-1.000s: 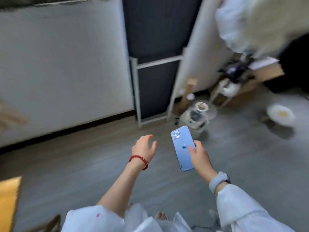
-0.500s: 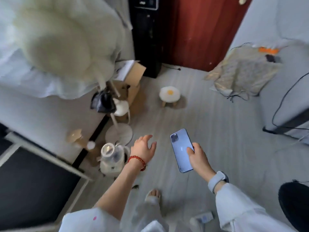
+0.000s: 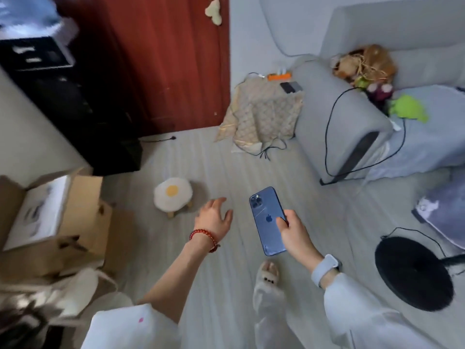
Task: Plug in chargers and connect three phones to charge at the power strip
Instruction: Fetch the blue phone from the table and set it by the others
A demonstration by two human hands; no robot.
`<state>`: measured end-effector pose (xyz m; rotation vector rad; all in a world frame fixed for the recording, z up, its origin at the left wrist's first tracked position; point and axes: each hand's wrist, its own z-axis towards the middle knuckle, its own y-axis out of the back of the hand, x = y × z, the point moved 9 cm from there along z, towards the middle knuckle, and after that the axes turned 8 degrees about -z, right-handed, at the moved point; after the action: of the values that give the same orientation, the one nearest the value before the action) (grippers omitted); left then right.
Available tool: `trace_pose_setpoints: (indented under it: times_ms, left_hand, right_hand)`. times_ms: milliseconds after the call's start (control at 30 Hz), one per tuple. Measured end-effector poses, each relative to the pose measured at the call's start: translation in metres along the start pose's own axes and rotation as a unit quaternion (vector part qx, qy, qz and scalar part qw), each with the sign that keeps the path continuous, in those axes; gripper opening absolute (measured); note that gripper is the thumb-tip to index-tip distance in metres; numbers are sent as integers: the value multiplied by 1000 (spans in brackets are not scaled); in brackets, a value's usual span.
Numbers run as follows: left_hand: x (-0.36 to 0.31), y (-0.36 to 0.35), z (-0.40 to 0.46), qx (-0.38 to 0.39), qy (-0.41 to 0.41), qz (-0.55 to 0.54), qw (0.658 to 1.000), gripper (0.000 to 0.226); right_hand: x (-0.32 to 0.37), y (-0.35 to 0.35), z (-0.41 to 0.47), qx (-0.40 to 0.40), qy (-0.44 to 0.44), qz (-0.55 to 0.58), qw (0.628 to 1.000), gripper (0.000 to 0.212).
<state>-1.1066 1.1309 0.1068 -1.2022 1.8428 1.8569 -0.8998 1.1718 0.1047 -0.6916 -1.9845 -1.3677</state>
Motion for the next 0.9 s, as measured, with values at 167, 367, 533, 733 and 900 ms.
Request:
trace_pose_setpoints:
  times_ms: [167, 367, 533, 733, 900]
  left_hand:
    - [-61, -25, 156, 28, -9, 3, 1000, 44]
    - [-137, -40, 307, 38, -22, -13, 999, 42]
    - [-147, -55, 414, 60, 4, -7, 998, 43]
    - [-152, -62, 584, 55, 7, -8, 998, 48]
    - [-163, -66, 722, 73, 30, -24, 997, 47]
  right_hand:
    - [2, 49, 149, -19, -15, 2, 1000, 17]
    - [29, 111, 300, -34, -16, 0, 999, 11]
    - [36, 129, 414, -26, -33, 18, 999, 14]
    - [51, 133, 577, -27, -48, 21, 998, 15]
    - [87, 140, 719, 1, -60, -1, 998, 10]
